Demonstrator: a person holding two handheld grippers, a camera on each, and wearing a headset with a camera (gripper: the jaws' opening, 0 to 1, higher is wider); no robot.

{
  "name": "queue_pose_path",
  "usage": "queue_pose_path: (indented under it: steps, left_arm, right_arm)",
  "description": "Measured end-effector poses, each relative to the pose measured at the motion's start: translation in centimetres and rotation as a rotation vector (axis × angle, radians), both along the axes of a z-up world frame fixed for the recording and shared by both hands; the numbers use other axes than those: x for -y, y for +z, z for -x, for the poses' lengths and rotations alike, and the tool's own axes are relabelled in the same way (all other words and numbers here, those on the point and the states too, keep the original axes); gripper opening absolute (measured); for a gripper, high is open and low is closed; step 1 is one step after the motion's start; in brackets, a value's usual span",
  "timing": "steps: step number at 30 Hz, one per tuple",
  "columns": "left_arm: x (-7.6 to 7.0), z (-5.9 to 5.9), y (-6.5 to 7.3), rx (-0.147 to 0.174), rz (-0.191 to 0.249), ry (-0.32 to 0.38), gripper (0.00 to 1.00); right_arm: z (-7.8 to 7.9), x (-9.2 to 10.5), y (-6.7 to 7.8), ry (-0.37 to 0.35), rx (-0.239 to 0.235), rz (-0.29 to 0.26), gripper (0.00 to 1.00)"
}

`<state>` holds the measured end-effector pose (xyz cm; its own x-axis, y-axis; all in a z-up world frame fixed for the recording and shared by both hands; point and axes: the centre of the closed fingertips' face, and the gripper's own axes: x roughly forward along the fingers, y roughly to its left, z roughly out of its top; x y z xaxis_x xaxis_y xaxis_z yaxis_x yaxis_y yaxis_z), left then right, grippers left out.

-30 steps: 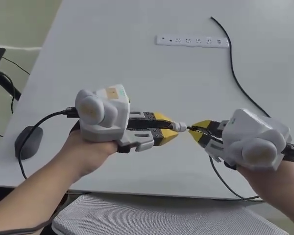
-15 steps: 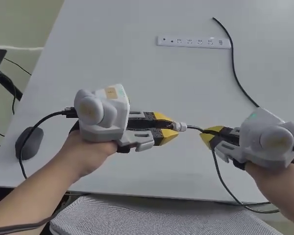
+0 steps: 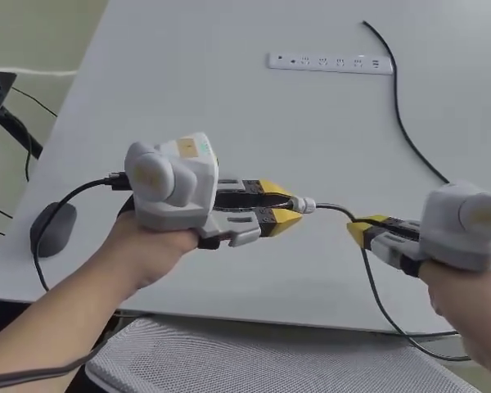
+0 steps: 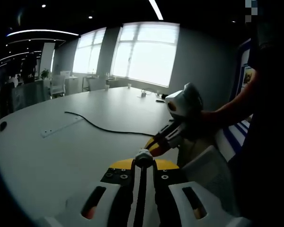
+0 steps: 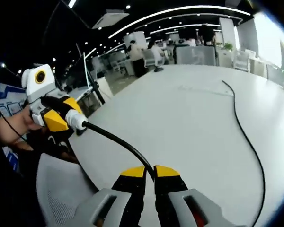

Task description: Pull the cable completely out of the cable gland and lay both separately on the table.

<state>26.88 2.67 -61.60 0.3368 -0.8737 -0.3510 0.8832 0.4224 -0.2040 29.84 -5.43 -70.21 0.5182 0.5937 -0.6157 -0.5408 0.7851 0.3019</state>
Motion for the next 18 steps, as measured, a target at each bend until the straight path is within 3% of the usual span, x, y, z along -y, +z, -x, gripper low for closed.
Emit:
queue_pose_path:
  steps: [13, 18]
  left_arm:
    - [0.0, 0.0, 0.6, 0.011, 0.017, 0.007, 0.15]
    - [0.0, 0.1, 0.6, 0.011, 0.017, 0.006, 0.15]
  right_arm:
    - [-0.1, 0.7, -0.5, -0.123, -0.095, -0.084, 0.02]
    - [0.2, 1.1, -0.8, -0.147, -0.102, -0.099, 0.02]
